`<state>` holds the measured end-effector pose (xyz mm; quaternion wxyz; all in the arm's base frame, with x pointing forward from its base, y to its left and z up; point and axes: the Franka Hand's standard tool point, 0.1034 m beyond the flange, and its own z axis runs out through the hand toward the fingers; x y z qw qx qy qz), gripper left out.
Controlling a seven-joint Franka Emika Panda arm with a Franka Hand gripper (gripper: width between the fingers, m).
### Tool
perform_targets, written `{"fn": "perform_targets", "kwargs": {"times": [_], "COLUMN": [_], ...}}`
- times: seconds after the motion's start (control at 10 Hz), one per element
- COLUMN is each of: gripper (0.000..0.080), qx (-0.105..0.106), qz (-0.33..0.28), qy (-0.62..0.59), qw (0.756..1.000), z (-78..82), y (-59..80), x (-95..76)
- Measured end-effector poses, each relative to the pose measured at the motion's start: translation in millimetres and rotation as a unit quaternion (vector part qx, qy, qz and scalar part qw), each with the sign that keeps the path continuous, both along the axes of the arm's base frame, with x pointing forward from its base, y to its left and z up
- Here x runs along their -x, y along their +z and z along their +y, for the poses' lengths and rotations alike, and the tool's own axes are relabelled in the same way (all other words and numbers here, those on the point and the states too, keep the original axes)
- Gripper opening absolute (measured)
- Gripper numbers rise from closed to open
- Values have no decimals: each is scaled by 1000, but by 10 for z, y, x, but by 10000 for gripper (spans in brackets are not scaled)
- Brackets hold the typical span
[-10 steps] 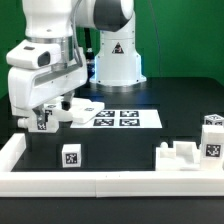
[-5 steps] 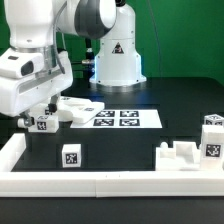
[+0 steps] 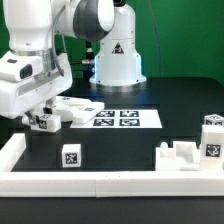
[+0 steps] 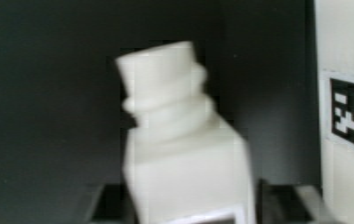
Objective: Assemble chair
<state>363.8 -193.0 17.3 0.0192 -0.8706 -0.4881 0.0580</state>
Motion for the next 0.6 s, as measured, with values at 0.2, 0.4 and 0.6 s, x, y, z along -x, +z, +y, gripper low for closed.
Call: {"fn": "perform_targets", "kwargs": {"times": [0.2, 0.4, 0.6], "gripper": [281, 281, 281], "qx": [6, 20, 35], "qz": [-9, -26, -39], "qy": [-26, -152, -319], "qw": [1000, 988, 946], "z": [109, 336, 724], "y": [33, 110, 188], "x": [-168, -405, -530]}}
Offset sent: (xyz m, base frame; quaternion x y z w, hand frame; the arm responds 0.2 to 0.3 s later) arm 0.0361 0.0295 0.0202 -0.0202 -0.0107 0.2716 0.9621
